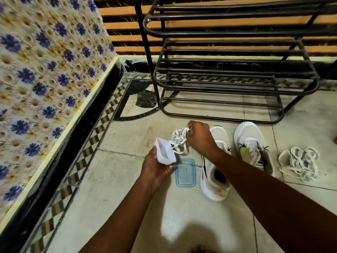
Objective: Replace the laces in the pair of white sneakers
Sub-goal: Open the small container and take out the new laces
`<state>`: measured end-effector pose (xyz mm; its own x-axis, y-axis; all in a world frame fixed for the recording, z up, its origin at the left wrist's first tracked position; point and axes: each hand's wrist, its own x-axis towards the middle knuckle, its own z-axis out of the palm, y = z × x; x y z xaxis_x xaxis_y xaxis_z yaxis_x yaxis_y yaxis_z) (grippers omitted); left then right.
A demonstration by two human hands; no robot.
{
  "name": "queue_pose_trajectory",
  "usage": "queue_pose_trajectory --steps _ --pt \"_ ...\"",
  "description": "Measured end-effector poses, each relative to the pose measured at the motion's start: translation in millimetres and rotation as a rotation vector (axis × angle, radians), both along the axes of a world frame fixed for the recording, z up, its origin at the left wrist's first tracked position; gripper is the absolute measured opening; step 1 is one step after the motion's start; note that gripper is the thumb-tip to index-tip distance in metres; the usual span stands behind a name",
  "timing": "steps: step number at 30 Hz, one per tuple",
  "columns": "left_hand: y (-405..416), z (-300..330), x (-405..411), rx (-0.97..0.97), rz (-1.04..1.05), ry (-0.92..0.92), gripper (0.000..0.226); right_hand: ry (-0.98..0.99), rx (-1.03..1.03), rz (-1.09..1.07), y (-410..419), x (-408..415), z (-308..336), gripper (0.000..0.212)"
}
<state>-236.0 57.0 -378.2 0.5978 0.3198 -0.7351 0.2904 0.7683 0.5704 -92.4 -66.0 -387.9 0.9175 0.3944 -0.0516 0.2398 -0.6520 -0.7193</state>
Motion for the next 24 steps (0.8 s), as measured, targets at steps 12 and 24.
queue_pose_trajectory --steps 12,24 --pt "15 2 9 0.048 0.010 -0.014 0.040 0.101 0.025 0.027 1 -8 -11 0.049" --pt "-20 9 19 0.152 0.001 -0.053 0.044 -0.023 -0.095 0.135 -42 -20 -1 0.049"
